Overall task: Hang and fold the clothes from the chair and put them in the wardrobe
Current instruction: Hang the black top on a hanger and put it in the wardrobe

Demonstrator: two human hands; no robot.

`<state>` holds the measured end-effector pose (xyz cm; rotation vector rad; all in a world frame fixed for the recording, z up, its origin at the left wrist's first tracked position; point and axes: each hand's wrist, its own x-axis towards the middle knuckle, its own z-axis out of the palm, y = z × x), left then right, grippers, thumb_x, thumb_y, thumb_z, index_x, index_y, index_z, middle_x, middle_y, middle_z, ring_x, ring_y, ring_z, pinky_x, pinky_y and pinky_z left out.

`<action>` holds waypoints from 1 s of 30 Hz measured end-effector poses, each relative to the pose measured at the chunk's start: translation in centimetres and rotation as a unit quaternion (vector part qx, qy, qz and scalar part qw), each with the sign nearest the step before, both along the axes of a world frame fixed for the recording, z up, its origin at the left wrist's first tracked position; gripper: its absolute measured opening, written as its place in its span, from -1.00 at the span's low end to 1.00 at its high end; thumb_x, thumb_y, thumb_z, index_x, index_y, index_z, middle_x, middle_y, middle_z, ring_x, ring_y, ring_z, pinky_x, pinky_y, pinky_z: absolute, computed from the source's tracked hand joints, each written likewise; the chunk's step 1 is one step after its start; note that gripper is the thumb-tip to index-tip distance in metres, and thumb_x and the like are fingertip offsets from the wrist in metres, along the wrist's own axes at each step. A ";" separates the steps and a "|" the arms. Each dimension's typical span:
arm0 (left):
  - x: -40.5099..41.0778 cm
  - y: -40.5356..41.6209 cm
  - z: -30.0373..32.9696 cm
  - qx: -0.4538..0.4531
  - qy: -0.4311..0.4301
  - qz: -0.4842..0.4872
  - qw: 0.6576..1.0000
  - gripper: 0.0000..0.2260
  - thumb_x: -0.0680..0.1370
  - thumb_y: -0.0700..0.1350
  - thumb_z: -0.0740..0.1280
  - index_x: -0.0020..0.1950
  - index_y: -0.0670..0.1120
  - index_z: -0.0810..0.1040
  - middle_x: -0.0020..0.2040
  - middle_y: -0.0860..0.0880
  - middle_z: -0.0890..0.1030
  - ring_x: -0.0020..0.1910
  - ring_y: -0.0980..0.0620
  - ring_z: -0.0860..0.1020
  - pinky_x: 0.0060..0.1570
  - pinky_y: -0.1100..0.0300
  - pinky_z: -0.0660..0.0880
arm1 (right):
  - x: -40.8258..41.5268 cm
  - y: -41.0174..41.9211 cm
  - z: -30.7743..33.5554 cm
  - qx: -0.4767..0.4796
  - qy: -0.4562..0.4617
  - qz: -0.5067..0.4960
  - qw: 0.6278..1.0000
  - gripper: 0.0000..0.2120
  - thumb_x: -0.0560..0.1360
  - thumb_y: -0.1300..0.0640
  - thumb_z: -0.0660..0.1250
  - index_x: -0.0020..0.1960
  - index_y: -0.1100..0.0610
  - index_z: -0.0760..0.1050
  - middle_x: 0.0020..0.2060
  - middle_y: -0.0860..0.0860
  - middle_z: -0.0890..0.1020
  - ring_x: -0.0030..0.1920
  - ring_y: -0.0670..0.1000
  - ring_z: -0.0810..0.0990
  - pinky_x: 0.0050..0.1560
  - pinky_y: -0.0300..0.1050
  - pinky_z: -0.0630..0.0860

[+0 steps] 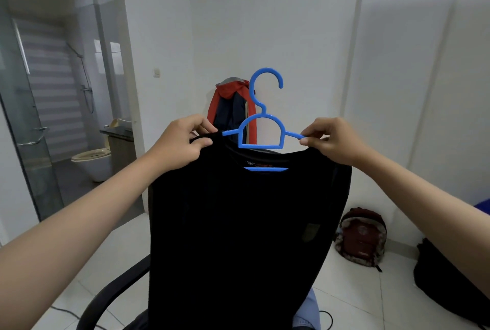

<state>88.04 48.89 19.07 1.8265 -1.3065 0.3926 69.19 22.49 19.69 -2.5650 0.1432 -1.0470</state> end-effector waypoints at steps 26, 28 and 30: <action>-17.3 -9.2 6.4 0.082 -0.008 -0.052 0.995 -0.39 0.33 -0.29 0.52 0.28 0.16 0.48 -0.09 0.00 0.55 -0.16 0.06 0.52 -0.01 0.21 0.48 | -26.9 -8.1 7.1 -0.020 -0.217 -0.208 0.954 -0.93 0.46 0.20 0.42 -0.06 0.14 0.66 -0.40 -0.09 0.52 -0.40 -0.19 0.45 -0.36 -0.44 0.30; -19.6 -10.6 5.9 0.059 -0.003 -0.053 0.997 -0.37 0.31 -0.22 0.55 0.32 0.10 0.46 -0.09 0.03 0.53 -0.21 0.12 0.51 -0.03 0.24 0.51 | -29.8 -8.7 7.5 -0.021 -0.223 -0.222 0.949 -0.92 0.46 0.19 0.42 -0.06 0.15 0.66 -0.39 -0.09 0.52 -0.40 -0.16 0.44 -0.32 -0.39 0.32; -21.7 -12.3 5.0 0.007 0.005 -0.039 0.999 -0.33 0.25 -0.10 0.60 0.32 0.01 0.45 -0.02 0.00 0.51 -0.15 0.08 0.54 -0.03 0.20 0.51 | -32.5 -9.1 7.6 -0.027 -0.227 -0.240 0.943 -0.92 0.46 0.19 0.42 -0.06 0.15 0.66 -0.39 -0.08 0.52 -0.39 -0.19 0.45 -0.36 -0.43 0.30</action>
